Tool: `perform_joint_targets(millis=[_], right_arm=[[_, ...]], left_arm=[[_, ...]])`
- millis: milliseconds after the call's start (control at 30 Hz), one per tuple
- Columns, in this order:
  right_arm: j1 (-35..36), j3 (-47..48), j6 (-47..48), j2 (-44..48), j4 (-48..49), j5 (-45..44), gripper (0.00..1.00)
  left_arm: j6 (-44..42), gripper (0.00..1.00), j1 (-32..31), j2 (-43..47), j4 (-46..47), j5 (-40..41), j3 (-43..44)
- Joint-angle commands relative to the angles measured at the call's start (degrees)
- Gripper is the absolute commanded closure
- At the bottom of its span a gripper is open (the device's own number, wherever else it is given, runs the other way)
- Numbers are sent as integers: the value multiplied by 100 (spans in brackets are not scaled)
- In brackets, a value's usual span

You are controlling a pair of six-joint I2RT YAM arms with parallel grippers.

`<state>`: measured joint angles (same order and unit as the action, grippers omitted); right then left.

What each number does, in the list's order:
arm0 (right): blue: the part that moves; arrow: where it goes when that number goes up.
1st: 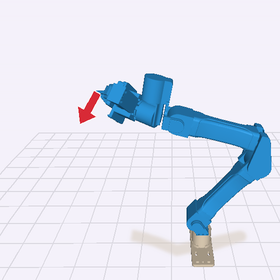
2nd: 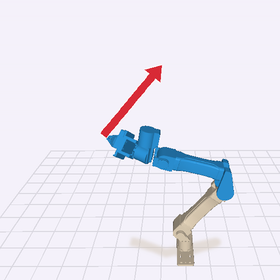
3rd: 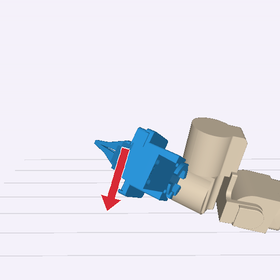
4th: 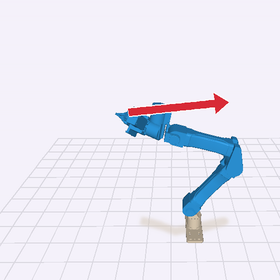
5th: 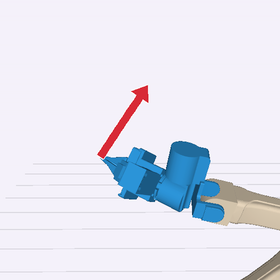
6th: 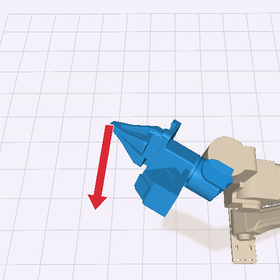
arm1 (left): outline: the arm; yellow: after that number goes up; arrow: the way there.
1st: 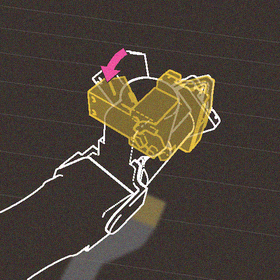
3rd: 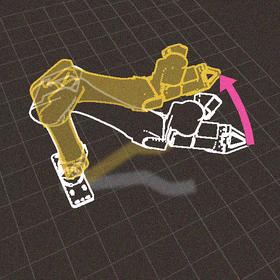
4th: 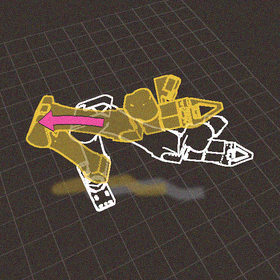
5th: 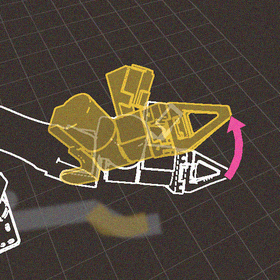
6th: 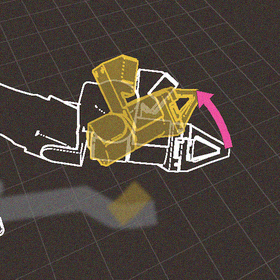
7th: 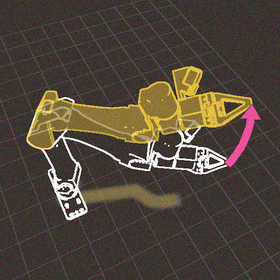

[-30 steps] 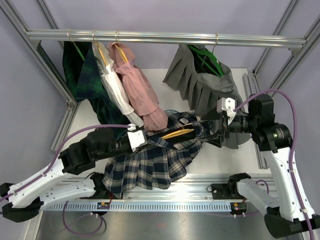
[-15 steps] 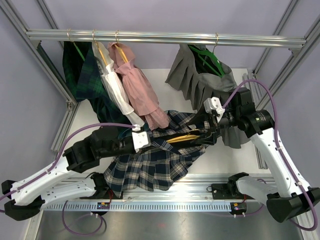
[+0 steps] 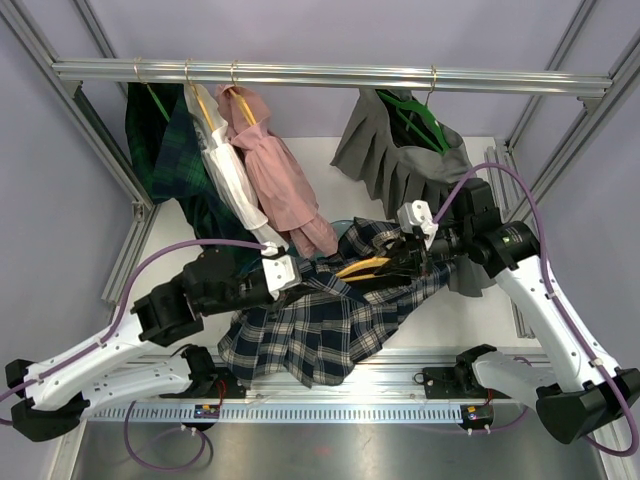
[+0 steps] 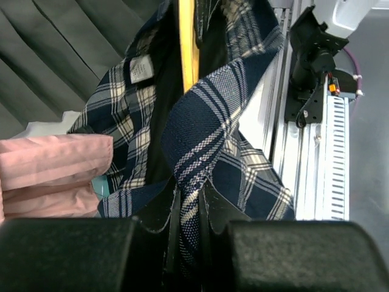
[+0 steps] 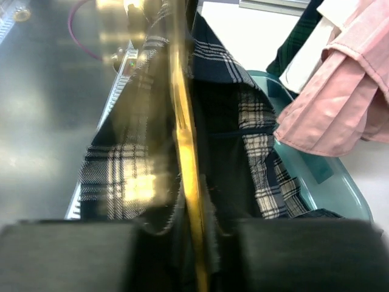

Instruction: Remove the skirt from the hanger

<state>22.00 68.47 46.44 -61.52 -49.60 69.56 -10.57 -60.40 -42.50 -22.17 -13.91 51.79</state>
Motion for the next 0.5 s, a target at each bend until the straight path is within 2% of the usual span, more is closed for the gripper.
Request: perform_joint_targets(millis=[0,33,167,200,367,400,467], right_arm=[[68,210,514,34,-259,-39,92],[68,220,550,69,-269,-100,100],[68,237,988,289,-427,-547,100],[68,255,1086,342,-558,-818,100],[68,395,1674,544,-893,-1532,100],[68,422,1745,588,-1006,-1707,100],[76,527,2017,614,-1147,-1849,100]], left_arm=[[283,100,-24,137,1505,-24,-98],[423,100,-24,137,1592,81,-177],[1029,75,-24,277,1716,661,-275],[1283,54,-24,330,1734,792,-283],[2750,8,-24,690,1524,1829,-126],[3031,2,-24,673,1332,2039,-64],[3472,1,-24,534,1172,2016,137]])
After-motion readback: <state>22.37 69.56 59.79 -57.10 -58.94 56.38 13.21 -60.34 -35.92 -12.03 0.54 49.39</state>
